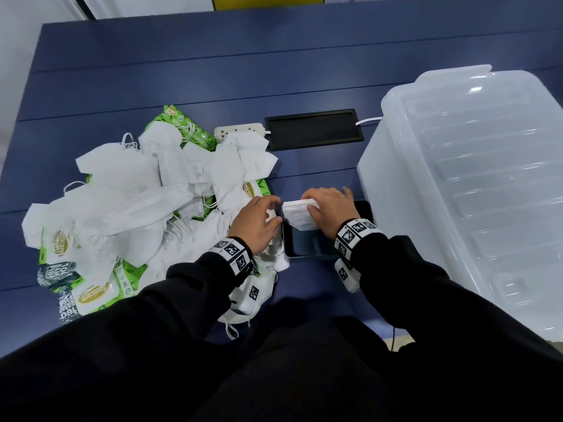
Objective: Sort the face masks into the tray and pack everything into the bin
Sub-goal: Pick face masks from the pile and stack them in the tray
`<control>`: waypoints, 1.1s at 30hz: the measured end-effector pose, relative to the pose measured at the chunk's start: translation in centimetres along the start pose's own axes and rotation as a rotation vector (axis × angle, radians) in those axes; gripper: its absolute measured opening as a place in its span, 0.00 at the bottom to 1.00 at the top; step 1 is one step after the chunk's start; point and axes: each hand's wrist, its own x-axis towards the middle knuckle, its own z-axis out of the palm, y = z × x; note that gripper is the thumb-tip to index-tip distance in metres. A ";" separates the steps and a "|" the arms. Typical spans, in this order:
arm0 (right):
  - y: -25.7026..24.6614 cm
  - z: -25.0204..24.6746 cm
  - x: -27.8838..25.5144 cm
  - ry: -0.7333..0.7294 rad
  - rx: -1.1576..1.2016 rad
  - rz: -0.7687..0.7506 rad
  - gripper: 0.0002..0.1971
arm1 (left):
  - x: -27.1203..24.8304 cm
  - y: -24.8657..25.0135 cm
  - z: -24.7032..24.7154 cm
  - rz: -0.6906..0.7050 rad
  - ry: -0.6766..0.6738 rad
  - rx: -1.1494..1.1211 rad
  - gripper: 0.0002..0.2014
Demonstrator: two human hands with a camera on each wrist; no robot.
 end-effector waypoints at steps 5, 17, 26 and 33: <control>-0.3 0.0 -0.2 0.039 0.022 0.005 0.15 | -2.2 -0.2 -1.4 -0.071 0.098 -0.135 0.17; -5.5 -1.9 -3.2 0.140 0.522 -0.223 0.03 | -10.3 -4.3 -7.0 -0.313 -0.008 -0.321 0.07; -10.7 2.9 -5.8 -0.586 0.547 0.119 0.08 | -11.2 -6.2 -5.0 0.007 -0.379 0.367 0.32; -11.2 8.4 -5.7 -0.549 0.213 0.112 0.43 | -10.5 -7.6 -5.4 0.132 -0.358 0.597 0.38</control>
